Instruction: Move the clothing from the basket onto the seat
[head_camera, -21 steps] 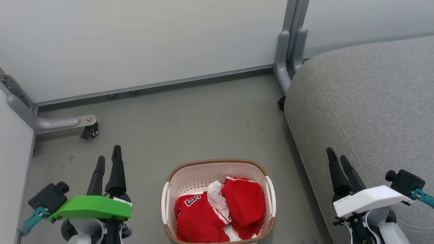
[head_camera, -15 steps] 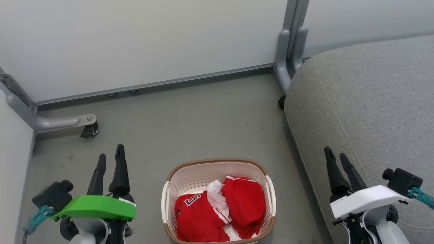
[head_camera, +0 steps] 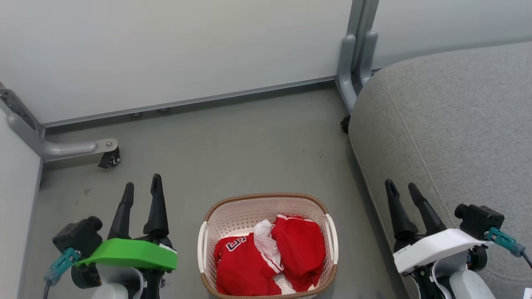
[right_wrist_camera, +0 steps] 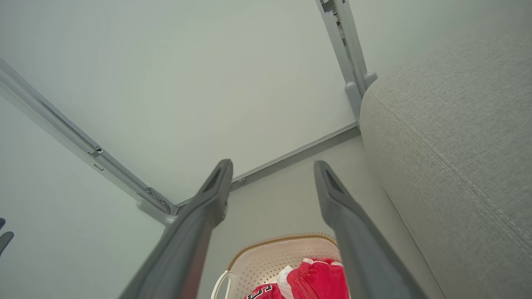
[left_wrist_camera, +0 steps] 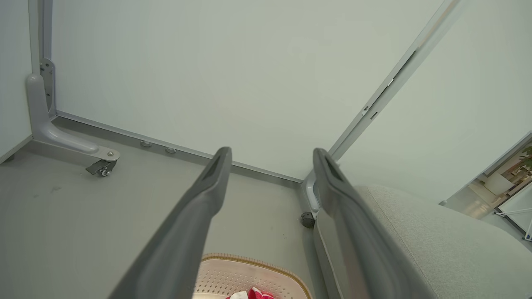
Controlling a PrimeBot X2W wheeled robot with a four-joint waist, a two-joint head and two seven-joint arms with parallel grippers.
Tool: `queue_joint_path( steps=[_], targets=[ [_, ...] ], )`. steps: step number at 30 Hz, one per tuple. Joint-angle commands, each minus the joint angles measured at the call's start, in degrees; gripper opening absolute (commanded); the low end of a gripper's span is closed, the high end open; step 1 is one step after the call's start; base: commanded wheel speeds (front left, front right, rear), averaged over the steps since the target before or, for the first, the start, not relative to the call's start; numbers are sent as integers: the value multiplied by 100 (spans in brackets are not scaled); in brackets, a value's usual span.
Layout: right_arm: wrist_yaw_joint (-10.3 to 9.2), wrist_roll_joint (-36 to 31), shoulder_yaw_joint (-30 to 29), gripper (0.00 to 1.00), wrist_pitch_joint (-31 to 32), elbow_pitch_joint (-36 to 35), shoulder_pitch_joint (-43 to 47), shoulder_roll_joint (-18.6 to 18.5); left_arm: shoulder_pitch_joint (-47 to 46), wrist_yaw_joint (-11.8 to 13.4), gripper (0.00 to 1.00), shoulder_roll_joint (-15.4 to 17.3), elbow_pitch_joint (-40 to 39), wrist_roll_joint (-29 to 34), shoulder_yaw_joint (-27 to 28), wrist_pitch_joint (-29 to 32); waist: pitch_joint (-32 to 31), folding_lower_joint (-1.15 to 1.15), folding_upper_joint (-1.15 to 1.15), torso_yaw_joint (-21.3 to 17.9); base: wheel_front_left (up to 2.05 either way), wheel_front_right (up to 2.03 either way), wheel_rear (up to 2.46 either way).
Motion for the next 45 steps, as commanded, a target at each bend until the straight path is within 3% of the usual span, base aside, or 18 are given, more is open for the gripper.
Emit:
queue_joint_path(
  steps=[1,26,45],
  targets=[
    [3,-180,30,100,-68,-70,-100,-34,-51,35,100,41,-80,195,-28,-66,5,0,7,1,0,0,0],
    [3,-1597,308,100,-415,-141,63,-43,99,95,100,46,-164,1573,-314,-405,-59,0,9,13,0,0,0],
    [3,-2435,146,100,-629,-230,116,-48,207,39,100,50,-112,2345,-391,-618,-84,0,11,16,0,0,0]
  ],
)
